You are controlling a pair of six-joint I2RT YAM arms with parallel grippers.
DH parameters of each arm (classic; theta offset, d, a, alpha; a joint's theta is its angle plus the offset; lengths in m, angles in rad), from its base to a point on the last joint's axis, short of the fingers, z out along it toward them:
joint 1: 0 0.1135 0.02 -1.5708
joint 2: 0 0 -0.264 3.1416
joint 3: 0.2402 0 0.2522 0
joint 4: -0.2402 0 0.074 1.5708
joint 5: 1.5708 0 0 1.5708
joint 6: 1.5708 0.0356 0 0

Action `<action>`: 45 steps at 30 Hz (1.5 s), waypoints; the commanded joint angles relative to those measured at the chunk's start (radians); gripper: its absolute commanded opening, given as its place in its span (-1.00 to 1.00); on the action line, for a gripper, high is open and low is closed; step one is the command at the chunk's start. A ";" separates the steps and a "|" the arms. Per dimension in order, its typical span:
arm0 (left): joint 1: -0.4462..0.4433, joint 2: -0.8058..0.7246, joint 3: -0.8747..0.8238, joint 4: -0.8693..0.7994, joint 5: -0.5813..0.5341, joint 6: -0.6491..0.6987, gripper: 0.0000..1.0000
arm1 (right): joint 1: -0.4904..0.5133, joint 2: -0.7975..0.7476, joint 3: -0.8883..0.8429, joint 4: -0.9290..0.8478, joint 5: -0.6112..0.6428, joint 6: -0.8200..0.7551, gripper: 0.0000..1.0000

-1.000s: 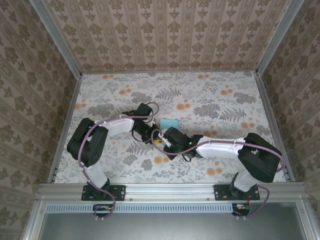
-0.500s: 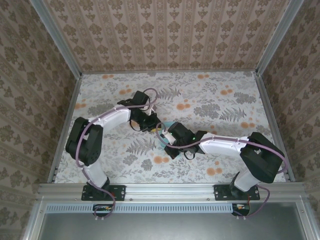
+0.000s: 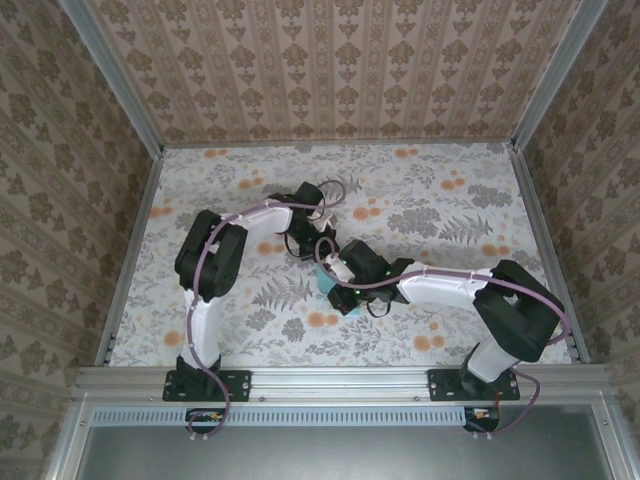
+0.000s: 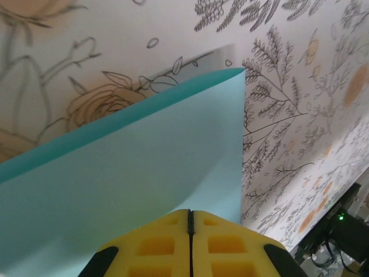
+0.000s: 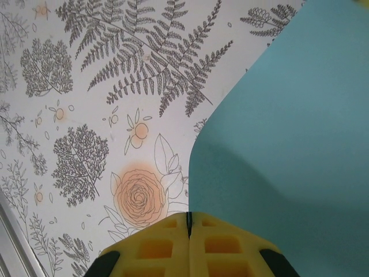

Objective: Fold a paper plane with a square sheet of paper (fold left side to right side)
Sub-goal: Third fold the triangle at the center of the table.

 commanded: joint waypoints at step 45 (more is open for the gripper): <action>-0.041 0.085 0.022 -0.095 -0.096 0.104 -0.96 | -0.073 0.070 0.089 -0.135 0.240 -0.013 -1.00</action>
